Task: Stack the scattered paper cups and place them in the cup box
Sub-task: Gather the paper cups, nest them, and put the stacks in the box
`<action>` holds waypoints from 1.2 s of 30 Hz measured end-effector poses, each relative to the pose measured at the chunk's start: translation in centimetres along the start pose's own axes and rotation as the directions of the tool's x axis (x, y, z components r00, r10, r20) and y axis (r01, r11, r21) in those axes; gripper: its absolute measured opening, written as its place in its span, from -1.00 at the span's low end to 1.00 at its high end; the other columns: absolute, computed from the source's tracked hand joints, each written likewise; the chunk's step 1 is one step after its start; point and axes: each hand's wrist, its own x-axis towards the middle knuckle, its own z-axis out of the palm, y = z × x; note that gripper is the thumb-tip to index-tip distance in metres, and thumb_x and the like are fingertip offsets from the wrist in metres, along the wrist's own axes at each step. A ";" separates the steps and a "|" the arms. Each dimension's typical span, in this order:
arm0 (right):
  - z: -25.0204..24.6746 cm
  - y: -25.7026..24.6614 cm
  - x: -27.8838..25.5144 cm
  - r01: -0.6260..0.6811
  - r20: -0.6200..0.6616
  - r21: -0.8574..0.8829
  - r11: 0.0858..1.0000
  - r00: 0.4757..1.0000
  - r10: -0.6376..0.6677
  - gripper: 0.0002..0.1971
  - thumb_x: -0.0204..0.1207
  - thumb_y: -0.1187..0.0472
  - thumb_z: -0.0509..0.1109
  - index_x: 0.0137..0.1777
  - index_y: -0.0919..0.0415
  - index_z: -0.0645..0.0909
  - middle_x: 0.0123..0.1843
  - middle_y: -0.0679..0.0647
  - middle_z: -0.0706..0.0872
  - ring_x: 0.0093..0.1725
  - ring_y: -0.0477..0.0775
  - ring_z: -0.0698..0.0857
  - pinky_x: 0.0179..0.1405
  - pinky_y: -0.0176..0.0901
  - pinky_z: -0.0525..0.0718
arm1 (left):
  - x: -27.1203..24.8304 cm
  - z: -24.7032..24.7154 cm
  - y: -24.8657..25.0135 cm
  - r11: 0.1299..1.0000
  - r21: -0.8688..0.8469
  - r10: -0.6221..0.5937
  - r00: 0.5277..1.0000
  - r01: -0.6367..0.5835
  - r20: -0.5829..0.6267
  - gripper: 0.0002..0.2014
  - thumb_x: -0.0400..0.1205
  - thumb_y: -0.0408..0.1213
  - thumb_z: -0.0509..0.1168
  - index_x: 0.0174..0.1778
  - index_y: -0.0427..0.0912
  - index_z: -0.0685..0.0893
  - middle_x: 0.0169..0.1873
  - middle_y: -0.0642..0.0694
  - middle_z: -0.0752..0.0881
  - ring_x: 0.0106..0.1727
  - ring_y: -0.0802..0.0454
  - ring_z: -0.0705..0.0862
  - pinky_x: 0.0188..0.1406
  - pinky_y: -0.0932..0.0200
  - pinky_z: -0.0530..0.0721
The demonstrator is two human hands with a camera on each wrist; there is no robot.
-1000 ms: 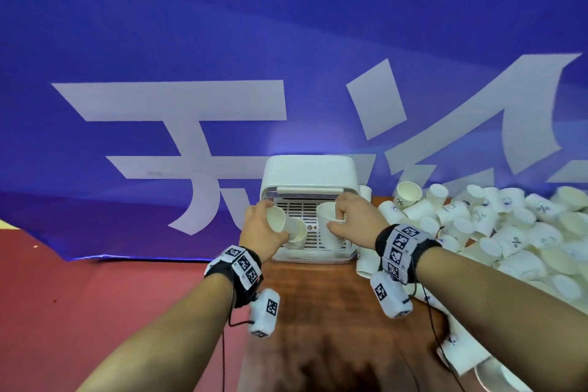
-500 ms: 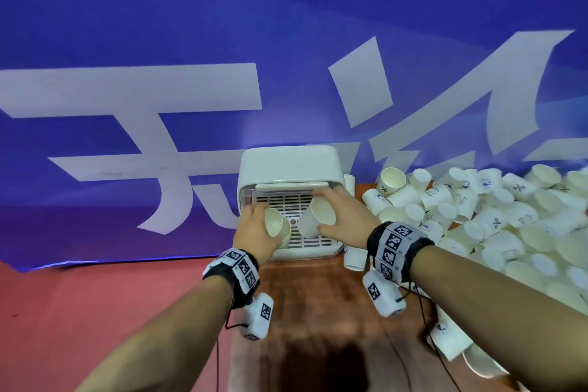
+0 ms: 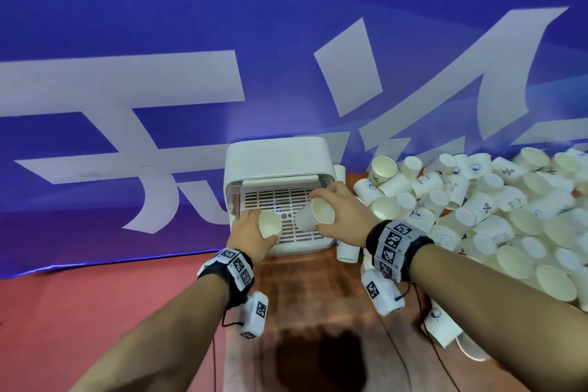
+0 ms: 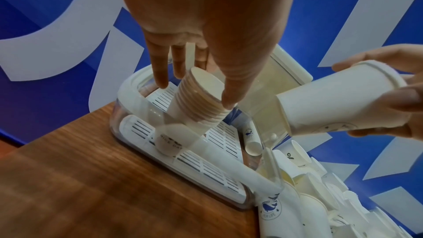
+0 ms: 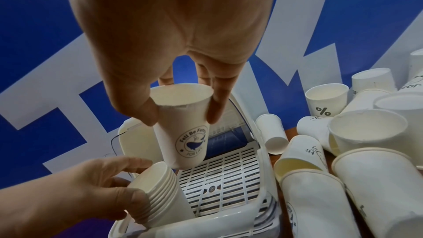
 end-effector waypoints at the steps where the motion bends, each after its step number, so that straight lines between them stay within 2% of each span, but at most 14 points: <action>1: 0.0 0.1 0.0 -0.004 -0.006 0.010 1.000 1.000 0.004 -0.31 0.34 0.11 0.55 0.50 -0.09 0.44 0.32 -0.02 0.36 0.29 0.04 0.52 0.36 -0.09 0.53 | 0.1 0.1 -0.1 1.000 -0.002 -0.006 1.000 0.006 0.005 -0.27 0.49 -0.03 0.49 0.55 -0.14 0.39 0.47 -0.13 0.45 0.43 -0.16 0.46 0.44 -0.02 0.46; 10: 0.3 0.1 0.1 -0.006 -0.029 0.034 0.999 1.000 0.007 -0.36 0.39 0.06 0.57 0.47 -0.09 0.45 0.34 -0.04 0.36 0.28 0.00 0.52 0.31 -0.19 0.51 | 0.8 0.5 -0.6 1.000 0.017 -0.015 0.999 0.014 0.035 -0.25 0.53 -0.03 0.48 0.60 -0.13 0.35 0.52 -0.12 0.43 0.46 -0.18 0.46 0.47 -0.04 0.45; 15: 0.4 -0.7 0.7 0.023 -0.024 0.027 0.999 0.999 -0.022 -0.37 0.41 0.03 0.53 0.49 -0.11 0.43 0.34 -0.01 0.42 0.25 0.02 0.56 0.27 -0.11 0.57 | 0.9 0.5 -0.7 1.000 0.008 -0.012 0.999 0.011 0.043 -0.24 0.54 -0.05 0.47 0.62 -0.12 0.32 0.54 -0.11 0.42 0.48 -0.18 0.45 0.49 -0.03 0.42; 20: 1.1 -2.4 2.0 0.091 -0.021 -0.009 0.996 0.996 -0.092 -0.37 0.45 0.02 0.53 0.52 -0.10 0.42 0.37 -0.01 0.47 0.30 0.01 0.54 0.28 -0.15 0.49 | 0.8 0.0 -0.9 0.997 -0.072 0.007 0.997 -0.002 0.072 -0.10 0.43 0.00 0.53 0.66 -0.09 0.28 0.54 -0.10 0.43 0.51 -0.18 0.42 0.52 -0.07 0.40; 24: 2.6 -4.0 3.3 0.131 0.024 -0.036 0.991 0.991 -0.130 -0.30 0.44 0.05 0.52 0.58 -0.08 0.36 0.41 0.01 0.45 0.35 0.03 0.52 0.32 -0.11 0.51 | 0.3 -1.0 -1.8 0.989 -0.147 0.013 1.000 -0.012 0.000 -0.35 0.45 -0.24 0.47 0.50 -0.12 0.50 0.43 -0.11 0.51 0.44 -0.13 0.50 0.45 0.04 0.44; 27: 4.1 -4.9 4.4 0.167 0.059 -0.076 0.983 0.985 -0.163 -0.27 0.42 0.07 0.52 0.58 -0.02 0.33 0.44 0.03 0.46 0.40 0.10 0.52 0.36 -0.02 0.52 | -0.1 -2.1 -3.1 0.983 -0.182 0.013 1.000 -0.018 -0.029 -0.51 0.50 -0.32 0.41 0.39 -0.17 0.61 0.39 -0.10 0.56 0.40 -0.11 0.54 0.42 0.07 0.47; 30: 5.5 -5.3 5.3 0.181 0.103 -0.171 0.969 0.981 -0.165 -0.25 0.41 0.05 0.51 0.59 0.03 0.32 0.43 0.06 0.47 0.41 0.15 0.50 0.35 0.07 0.54 | -0.5 -2.8 -4.7 0.979 -0.203 0.001 0.999 -0.011 -0.052 -0.55 0.50 -0.40 0.37 0.35 -0.16 0.65 0.38 -0.09 0.57 0.41 -0.08 0.53 0.46 0.03 0.46; 36: 7.6 -5.3 6.5 0.154 0.145 -0.246 0.957 0.982 -0.121 -0.29 0.45 0.00 0.48 0.59 0.06 0.33 0.39 0.07 0.45 0.37 0.17 0.50 0.28 0.11 0.58 | -0.9 -3.2 -6.9 0.973 -0.229 -0.049 0.997 0.032 -0.066 -0.63 0.51 -0.36 0.39 0.25 -0.10 0.68 0.25 -0.04 0.59 0.26 -0.09 0.59 0.37 0.01 0.54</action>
